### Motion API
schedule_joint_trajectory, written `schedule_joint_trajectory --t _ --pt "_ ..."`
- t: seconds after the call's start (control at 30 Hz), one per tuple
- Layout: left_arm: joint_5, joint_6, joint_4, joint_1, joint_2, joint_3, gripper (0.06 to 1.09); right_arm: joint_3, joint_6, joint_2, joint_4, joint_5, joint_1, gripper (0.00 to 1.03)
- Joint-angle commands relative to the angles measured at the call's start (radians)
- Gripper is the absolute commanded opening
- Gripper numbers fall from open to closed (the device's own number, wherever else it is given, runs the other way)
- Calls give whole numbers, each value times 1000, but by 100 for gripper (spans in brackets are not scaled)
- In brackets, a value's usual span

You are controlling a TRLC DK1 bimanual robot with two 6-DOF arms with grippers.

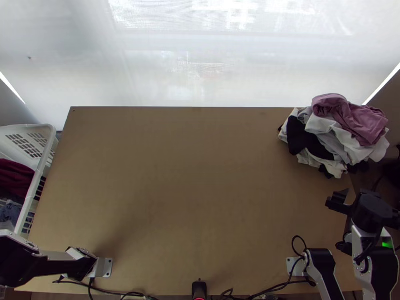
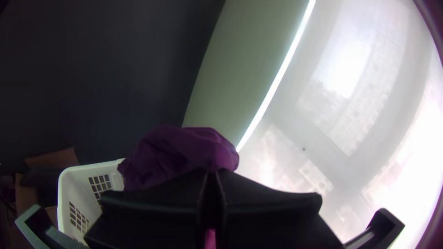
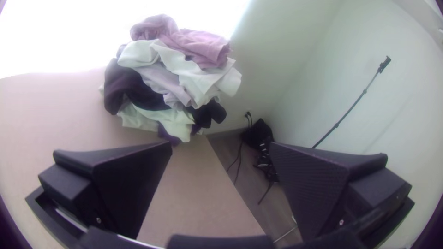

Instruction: Fold the t-shirt

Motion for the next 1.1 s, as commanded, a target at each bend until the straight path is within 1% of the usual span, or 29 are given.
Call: schedule_joint_trajectory --t 0.0,0.07,0.13,0.2,0.27,0.3,0.4,0.47,0.5,0.63,0.67,0.7,0.73,0.93,1.07 --pt "29 21 61 -45 -71 -138 9 1 4 -10 -10 -1 -31 98" --pt "35 41 38 -75 -106 -195 10 1 9 -10 -11 -1 -36 98" --pt "48 62 -20 -115 -145 -244 10 3 13 -10 -13 -1 -45 98" --pt "48 80 -58 -160 -201 -307 11 3 13 -10 -14 -1 -57 98" --pt "49 93 -44 -195 -269 -385 21 4 21 -11 -22 -1 -62 98" --pt "49 93 -43 -212 -290 -413 23 6 25 -11 -25 -1 -63 98" --pt "49 94 -66 -260 -336 -463 25 8 30 -13 -34 -1 -65 98" --pt "51 107 -89 -296 -358 -486 35 9 30 -14 -36 -1 -68 98" --pt "51 114 -100 -312 -366 -496 38 12 30 -14 -36 -1 -71 98" --pt "52 122 -120 -347 -375 -512 38 15 30 -19 -43 -1 -85 98" --pt "52 123 -126 -358 -376 -512 32 15 30 -25 -48 -1 -88 98" --pt "52 123 -126 -365 -376 -512 19 14 30 -30 -54 -1 -91 98" --pt "52 123 -126 -365 -378 -511 9 14 30 -36 -59 -1 -92 98" --pt "51 133 -123 -396 -387 -515 10 8 30 -53 -72 -1 -108 98" --pt "31 146 -35 -368 -346 -560 10 4 30 -64 -83 -1 -115 98"
